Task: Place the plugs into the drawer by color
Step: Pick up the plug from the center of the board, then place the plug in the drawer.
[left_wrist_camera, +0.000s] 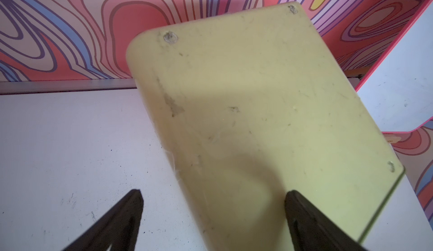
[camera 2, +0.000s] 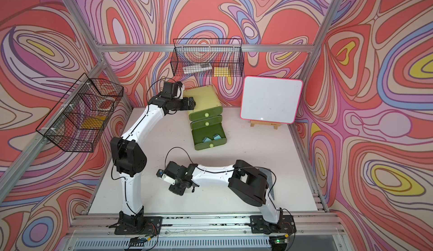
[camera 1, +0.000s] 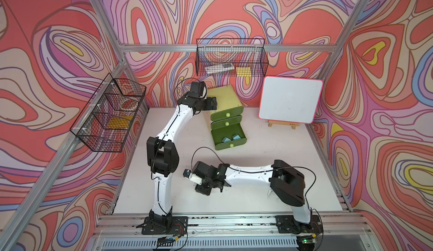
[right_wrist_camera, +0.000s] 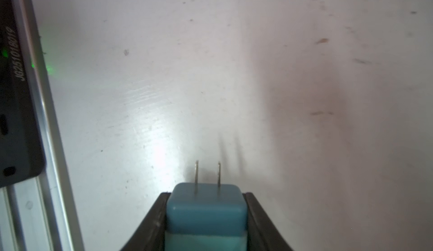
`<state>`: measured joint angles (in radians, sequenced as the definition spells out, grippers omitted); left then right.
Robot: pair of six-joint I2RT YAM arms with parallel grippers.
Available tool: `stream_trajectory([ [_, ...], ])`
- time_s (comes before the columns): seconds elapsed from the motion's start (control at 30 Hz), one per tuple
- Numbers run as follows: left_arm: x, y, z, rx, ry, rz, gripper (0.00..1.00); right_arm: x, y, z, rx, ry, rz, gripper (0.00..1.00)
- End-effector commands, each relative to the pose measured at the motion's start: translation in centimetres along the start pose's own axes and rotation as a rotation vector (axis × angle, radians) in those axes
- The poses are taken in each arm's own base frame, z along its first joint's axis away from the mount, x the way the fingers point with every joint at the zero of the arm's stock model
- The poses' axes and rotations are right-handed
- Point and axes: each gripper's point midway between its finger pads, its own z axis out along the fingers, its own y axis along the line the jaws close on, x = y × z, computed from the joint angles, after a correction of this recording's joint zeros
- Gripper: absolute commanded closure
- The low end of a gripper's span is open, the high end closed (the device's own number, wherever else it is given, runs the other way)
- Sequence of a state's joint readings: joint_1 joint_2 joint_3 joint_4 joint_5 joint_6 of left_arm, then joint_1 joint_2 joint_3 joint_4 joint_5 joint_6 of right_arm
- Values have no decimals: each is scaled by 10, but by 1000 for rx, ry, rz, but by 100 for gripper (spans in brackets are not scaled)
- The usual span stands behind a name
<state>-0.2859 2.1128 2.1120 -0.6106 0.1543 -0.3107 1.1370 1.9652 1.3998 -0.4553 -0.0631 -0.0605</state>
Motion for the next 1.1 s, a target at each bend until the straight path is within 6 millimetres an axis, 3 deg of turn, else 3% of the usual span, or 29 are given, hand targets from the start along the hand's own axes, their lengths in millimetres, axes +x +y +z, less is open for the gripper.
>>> stream_trajectory([
  [0.0, -1, 5, -18, -15, 6, 9, 6, -18, -74, -55, 103, -114, 226, 57],
  [0.1, -2, 2, -15, 1, 0, -1, 6, -21, -123, -86, 197, -151, 352, 59],
  [0.2, -1, 3, -12, -1, 1, -9, 6, -21, -165, -102, 278, -167, 484, 63],
  [0.5, -3, 5, -3, -3, -8, -14, 6, -22, -235, -83, 355, -187, 688, 69],
  [0.73, -17, 0, -1, 19, -57, -2, 6, -21, -264, -58, 395, -177, 751, 69],
  [1.07, -25, 2, 12, 24, -135, -31, 6, -17, -273, -42, 409, -172, 836, 68],
])
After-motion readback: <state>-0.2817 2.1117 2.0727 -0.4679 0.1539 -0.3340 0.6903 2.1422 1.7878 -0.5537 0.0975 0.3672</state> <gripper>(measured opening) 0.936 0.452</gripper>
